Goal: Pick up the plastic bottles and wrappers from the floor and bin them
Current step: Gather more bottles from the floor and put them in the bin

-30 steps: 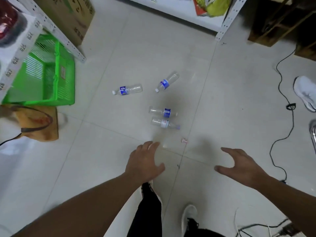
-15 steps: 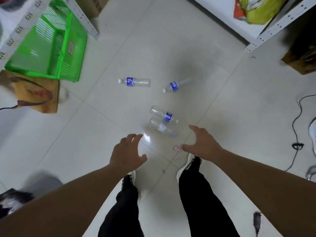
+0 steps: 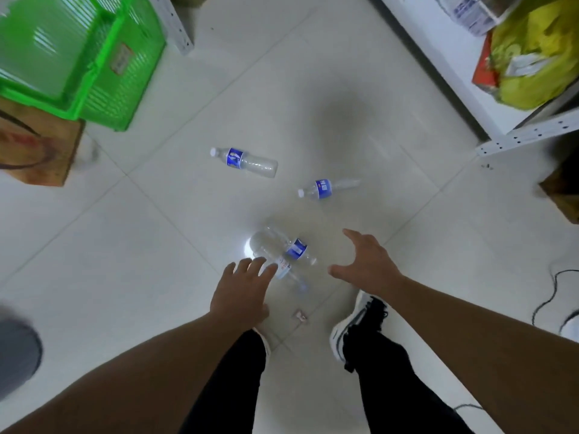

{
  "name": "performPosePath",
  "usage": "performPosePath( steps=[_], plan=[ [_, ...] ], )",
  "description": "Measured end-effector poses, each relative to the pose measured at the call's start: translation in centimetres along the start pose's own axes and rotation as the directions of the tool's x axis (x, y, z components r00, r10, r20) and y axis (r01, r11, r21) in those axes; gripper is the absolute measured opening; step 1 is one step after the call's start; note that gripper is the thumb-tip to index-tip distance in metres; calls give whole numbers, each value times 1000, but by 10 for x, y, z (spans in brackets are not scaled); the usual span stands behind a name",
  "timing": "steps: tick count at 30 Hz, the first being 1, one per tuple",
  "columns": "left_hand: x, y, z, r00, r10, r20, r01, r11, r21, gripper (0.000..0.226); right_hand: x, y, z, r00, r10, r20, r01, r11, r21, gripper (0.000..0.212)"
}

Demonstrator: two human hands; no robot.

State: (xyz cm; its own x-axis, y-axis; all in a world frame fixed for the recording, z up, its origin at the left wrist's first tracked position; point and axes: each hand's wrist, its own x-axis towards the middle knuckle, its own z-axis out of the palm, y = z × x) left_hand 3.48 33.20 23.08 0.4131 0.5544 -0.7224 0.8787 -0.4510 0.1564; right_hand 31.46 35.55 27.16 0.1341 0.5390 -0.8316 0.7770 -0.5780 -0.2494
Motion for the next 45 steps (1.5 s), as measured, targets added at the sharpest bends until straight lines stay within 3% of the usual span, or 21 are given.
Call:
performPosePath(
  steps=[8,10,12,15,20,24,28,36,40,45],
  plan=[
    [161,-7,150,997,78,-8,-77,992,96,81,248,26,9,948,-262,-179,173,899,-402,108],
    [189,-9,178,986,167,9,-165,968,187,64,303,36,11,926,-320,-201,189,853,-486,104],
    [208,-13,203,966,250,-61,-224,934,277,38,343,46,15,911,-369,-186,197,783,-590,93],
    [215,-26,218,952,280,-124,-241,934,264,43,366,59,26,884,-425,-195,168,678,-715,60],
    [167,-44,164,992,99,-82,-89,989,114,55,304,59,29,940,-258,-223,142,890,-433,63],
    [109,-54,94,999,-14,-48,15,1000,24,62,230,51,5,983,-121,-139,90,974,-209,64],
    [60,-60,33,986,-136,-98,133,990,-42,63,159,38,-18,997,-66,-48,61,993,-100,59],
    [5,-43,-24,888,-426,-172,359,877,-320,61,69,-3,-36,999,-40,-31,41,999,25,57],
    [-7,-38,-34,847,-499,-183,383,811,-443,61,40,-11,-33,998,-40,-41,42,998,47,59],
    [-17,-48,-57,874,-434,-217,285,822,-493,62,7,-7,-19,991,20,-135,-3,992,126,62]
  ],
)
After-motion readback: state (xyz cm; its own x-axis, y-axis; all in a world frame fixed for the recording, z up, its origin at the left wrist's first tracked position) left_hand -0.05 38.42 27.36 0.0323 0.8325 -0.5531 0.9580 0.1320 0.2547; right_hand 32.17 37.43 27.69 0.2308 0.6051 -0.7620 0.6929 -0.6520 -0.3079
